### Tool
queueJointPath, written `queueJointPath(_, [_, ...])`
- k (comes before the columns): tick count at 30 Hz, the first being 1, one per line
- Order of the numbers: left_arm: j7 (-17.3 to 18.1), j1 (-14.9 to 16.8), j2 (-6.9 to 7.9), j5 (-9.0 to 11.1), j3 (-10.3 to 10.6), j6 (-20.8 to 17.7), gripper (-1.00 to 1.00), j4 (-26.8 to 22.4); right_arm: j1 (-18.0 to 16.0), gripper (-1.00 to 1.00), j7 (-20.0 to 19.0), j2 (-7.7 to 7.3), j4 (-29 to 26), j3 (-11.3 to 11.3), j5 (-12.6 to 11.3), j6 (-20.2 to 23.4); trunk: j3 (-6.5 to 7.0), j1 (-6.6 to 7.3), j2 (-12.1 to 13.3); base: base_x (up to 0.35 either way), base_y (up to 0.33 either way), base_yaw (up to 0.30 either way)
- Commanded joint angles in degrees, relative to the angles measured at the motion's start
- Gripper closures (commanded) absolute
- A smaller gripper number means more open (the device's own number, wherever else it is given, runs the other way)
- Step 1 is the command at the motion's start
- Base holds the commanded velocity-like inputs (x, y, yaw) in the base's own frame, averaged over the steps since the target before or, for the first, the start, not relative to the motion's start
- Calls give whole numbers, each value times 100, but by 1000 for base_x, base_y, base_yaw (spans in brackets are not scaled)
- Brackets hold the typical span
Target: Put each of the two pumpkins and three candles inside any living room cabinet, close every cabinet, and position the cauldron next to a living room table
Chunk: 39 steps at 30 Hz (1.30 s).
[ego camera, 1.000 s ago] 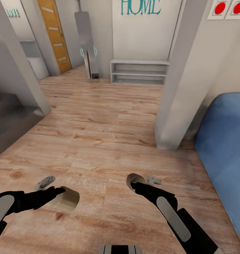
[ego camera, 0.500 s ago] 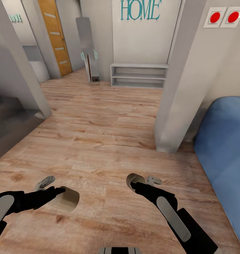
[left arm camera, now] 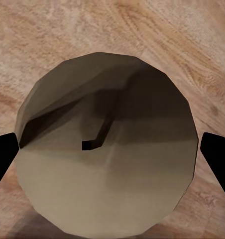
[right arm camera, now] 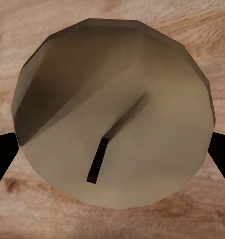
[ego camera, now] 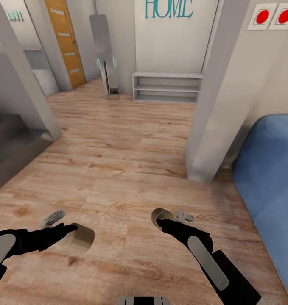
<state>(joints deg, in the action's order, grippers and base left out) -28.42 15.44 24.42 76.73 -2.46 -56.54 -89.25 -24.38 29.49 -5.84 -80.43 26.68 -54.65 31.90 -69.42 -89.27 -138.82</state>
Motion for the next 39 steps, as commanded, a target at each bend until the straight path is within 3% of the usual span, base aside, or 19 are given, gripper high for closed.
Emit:
queueJointPath(1, [-58,3,1,62,-5,-15,100,-5,-5,100,58,-5,-5,13,-54,0,4,24,39,0,0,0])
queueJointPath(8, [-58,3,-5,62,-24,-15,100,-11,-5,100,57,-5,-8,13,-54,-9,64,177,320,0,0,0])
queueJointPath(16, [-58,3,-7,62,-28,-15,100,-8,-5,100,55,-13,-8,21,-54,-410,140,353,641,0,0,0])
queueJointPath(39, [-58,3,-8,62,-26,-15,100,-5,-5,100,57,-14,-7,30,-54,-456,545,858,1564,0,0,0])
